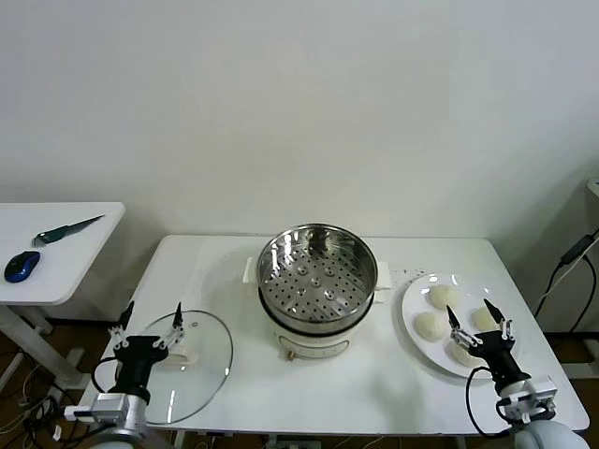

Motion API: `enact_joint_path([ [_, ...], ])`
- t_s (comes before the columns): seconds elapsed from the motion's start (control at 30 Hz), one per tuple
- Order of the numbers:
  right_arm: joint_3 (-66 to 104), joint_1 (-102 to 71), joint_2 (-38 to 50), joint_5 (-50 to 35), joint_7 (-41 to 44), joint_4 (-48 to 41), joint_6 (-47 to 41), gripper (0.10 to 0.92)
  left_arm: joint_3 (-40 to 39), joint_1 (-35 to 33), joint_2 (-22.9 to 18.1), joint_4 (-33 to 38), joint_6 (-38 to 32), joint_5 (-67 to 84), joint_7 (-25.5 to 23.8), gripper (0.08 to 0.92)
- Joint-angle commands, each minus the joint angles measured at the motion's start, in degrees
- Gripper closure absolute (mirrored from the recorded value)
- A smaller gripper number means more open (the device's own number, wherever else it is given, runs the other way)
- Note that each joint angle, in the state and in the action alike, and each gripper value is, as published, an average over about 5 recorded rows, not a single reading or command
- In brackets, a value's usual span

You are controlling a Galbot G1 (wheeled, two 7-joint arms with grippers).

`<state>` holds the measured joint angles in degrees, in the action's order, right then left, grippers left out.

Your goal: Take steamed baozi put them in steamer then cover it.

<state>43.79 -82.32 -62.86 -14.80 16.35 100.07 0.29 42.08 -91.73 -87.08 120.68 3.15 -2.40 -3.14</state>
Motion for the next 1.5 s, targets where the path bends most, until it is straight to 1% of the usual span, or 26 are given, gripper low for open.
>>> enact_joint_path([
  [0.03,0.59,2.82,4.0,2.48,3.31,-0.87,-4.72,0.203,0.0,-0.02,0.23,0.25,0.16,0.07,0.15,0.177],
  [0.1,-0.57,5.73,9.09,5.03,9.18,-3.57,-6.91,0.203,-0.08,0.0,0.51,0.25,0.24,0.1,0.29,0.177],
  [0.23,-7.76,15.97,23.02,8.63,26.14,-12.82,-8.48,0.203,-0.23,-0.04,0.99,0.3,0.29,0.2,0.52,0.177],
  [0.3,-12.79,21.93,27.96,11.5,33.55,-17.0,-8.51,0.203,-0.23,-0.14,1.1,0.35,0.24,0.31,0.55,0.177],
  [0.37,-19.95,29.85,31.38,16.44,39.68,-21.47,-7.69,0.203,-0.18,-0.25,1.2,0.31,0.18,0.43,0.62,0.177],
  [0.43,-28.35,37.9,33.4,21.5,43.87,-25.66,-6.28,0.203,-0.05,-0.37,1.32,0.2,0.11,0.48,0.72,0.177],
  [0.5,-36.73,45.72,34.46,24.61,46.67,-28.98,-5.25,0.203,0.13,-0.54,1.44,0.06,0.0,0.41,0.82,0.177],
  [0.6,-49.33,57.88,34.53,27.15,49.4,-34.26,-4.18,0.203,0.48,-0.83,1.63,-0.26,-0.11,0.34,0.99,0.177],
  [0.73,-63.41,70.77,32.46,29.14,51.18,-41.99,-1.48,0.203,1.01,-1.15,1.87,-0.43,0.09,2.1,0.97,0.177],
  [0.87,-71.08,78.32,28.64,31.12,51.55,-47.54,0.27,0.203,1.59,-1.27,2.07,-0.45,0.41,4.15,0.86,0.177],
  [1.17,-74.58,80.61,17.17,34.44,51.36,-54.35,0.81,0.203,3.08,-1.12,2.65,-1.2,0.61,4.97,0.98,0.177],
  [1.5,-74.63,81.12,10.8,35.08,50.5,-61.06,1.67,0.203,4.53,-1.61,3.27,-1.85,0.23,5.15,0.88,0.177],
])
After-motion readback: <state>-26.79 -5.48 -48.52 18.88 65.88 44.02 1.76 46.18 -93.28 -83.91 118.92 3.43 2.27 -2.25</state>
